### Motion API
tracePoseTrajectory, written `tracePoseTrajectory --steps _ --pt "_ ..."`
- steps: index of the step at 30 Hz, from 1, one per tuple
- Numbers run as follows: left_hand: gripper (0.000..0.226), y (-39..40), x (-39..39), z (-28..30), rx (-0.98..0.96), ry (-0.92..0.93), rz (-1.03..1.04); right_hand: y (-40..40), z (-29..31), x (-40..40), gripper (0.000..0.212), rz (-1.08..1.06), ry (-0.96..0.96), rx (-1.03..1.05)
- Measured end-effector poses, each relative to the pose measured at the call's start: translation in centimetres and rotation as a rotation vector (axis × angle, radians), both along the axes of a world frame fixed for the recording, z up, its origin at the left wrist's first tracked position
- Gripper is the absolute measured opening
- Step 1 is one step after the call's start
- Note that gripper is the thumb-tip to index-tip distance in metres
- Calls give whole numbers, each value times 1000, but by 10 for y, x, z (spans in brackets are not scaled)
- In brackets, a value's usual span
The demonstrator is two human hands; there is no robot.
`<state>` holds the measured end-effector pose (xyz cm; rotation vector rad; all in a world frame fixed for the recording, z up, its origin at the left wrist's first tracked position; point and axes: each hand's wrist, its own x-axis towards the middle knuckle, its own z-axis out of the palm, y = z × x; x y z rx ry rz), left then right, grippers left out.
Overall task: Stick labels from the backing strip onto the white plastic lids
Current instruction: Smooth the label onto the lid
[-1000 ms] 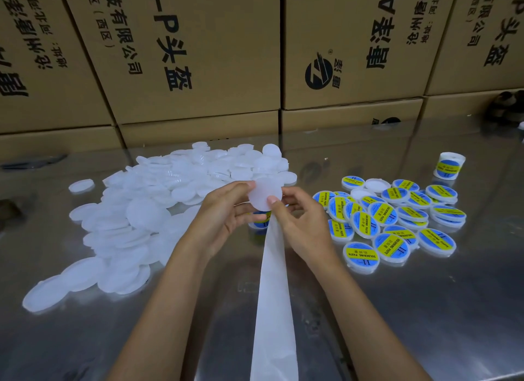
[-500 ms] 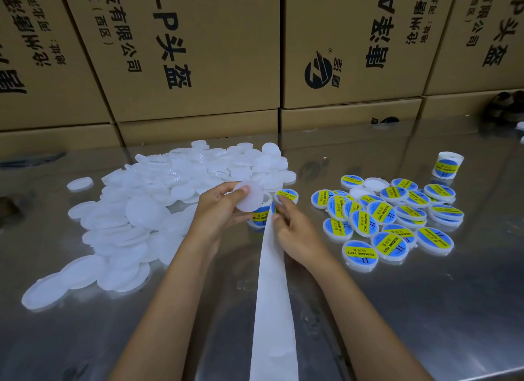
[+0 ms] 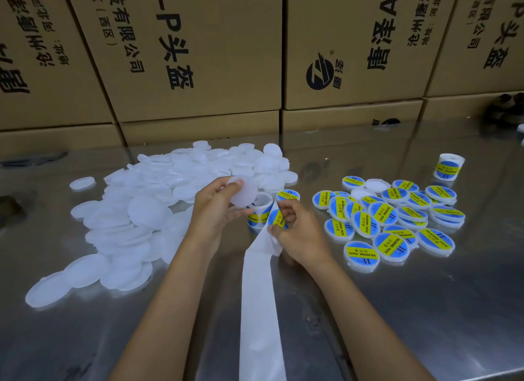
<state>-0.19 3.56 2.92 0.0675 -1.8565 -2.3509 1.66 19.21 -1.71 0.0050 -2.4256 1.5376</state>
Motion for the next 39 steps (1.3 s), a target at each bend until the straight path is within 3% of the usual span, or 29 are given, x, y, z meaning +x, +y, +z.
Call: tracePoseTrajectory --steps 3,8,19,32,37,39 --pt "7 8 5 2 -115 22 -132 -1 2 1 43 3 24 6" --pt "9 21 10 -3 -287 155 -178 -1 5 3 26 8 41 59" --pt "15 17 8 -8 -660 267 -186 -2 7 8 40 -1 20 23" --pt "15 9 2 -19 -813 330 -13 -1 8 6 46 -85 10 -1" --pt "12 5 0 -19 -812 321 8 1 19 11 25 14 -39 -270" --pt "11 4 0 -18 -803 313 2 4 26 13 28 22 -66 -433"
